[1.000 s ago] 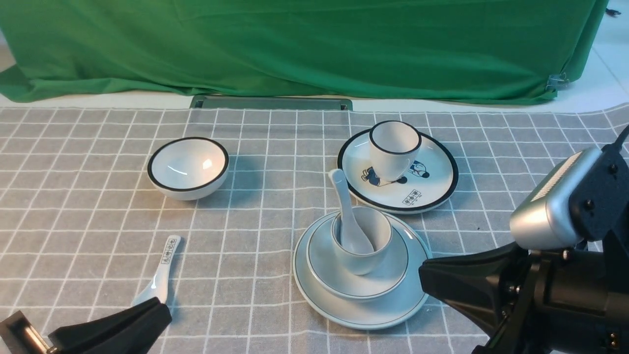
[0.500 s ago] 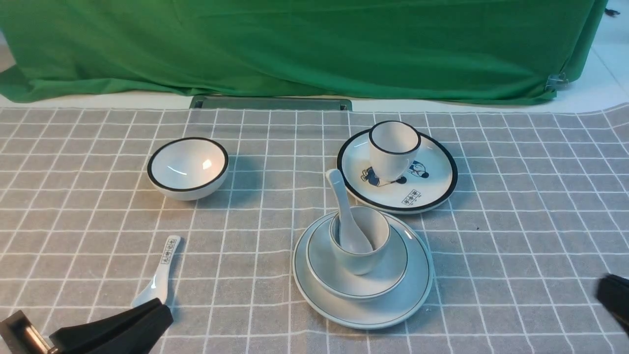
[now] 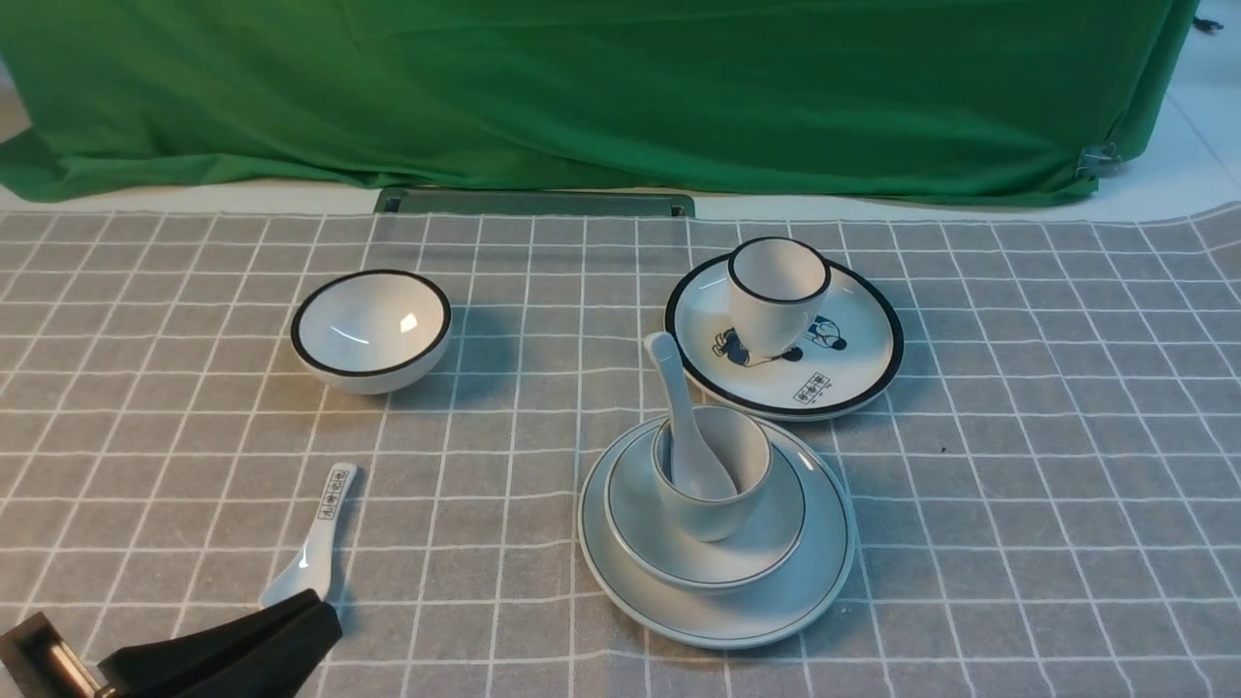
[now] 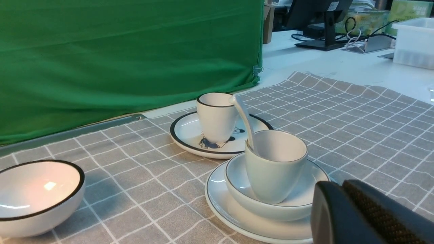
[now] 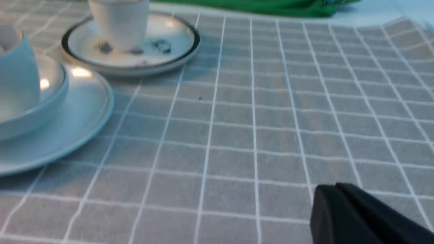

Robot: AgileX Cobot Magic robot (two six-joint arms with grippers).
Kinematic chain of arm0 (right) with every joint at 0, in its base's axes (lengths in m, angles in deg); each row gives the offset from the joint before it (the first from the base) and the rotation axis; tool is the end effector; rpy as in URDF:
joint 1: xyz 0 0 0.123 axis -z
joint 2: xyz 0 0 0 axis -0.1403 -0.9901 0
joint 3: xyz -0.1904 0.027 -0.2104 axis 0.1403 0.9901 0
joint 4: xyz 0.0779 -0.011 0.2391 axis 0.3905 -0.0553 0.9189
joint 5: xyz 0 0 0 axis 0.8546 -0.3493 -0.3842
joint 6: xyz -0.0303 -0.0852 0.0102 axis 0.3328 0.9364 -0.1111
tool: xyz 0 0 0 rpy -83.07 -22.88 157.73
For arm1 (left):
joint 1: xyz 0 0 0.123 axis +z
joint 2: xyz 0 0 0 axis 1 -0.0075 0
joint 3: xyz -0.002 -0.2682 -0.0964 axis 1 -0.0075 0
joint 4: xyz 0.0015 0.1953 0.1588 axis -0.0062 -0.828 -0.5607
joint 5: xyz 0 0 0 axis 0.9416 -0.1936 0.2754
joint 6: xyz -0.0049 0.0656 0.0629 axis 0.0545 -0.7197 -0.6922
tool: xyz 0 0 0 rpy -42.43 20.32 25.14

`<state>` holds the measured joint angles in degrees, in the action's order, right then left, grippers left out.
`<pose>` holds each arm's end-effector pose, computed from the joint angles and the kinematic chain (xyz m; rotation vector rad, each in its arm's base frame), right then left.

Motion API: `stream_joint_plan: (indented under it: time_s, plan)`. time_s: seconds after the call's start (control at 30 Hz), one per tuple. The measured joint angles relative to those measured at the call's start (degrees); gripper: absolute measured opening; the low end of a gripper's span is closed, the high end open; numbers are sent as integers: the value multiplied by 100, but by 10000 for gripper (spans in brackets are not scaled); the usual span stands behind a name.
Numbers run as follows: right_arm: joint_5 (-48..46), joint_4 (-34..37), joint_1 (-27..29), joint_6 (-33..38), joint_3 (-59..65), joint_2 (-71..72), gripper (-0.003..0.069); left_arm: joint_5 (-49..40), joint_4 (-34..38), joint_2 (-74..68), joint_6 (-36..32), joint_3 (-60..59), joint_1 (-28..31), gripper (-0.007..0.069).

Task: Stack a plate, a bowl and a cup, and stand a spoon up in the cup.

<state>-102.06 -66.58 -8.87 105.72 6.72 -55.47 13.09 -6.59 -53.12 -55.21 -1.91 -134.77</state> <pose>0.0557 0.0047 0.1904 -0.1319 1.7165 -0.0302 0.0723 -0.0615 0.2137 0.5898 1.4403 -0.4941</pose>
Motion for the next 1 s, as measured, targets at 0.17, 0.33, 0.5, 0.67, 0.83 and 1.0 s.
stream_joint_plan:
  time_s: [0.17, 0.33, 0.5, 0.67, 0.83, 1.0]
  plan:
    - [-46, -31, -18, 0, 0, 0, 20, 0, -6, 0, 0, 0, 0, 12]
    - [-51, -43, -18, 0, 0, 0, 20, -4, -6, 0, 0, 0, 0, 12]
    - [-51, -48, -18, 0, 0, 0, 20, -4, -6, 0, 0, 0, 0, 12]
    - [-51, -48, -18, 0, 0, 0, 31, -4, -6, 0, 0, 0, 0, 12]
    - [-52, -48, -18, -2, 0, 0, 42, -4, -6, 0, -6, 0, 0, 12]
    - [-52, -48, -18, -2, 0, 0, 64, 117, 461, 27, -792, 0, 75, 12]
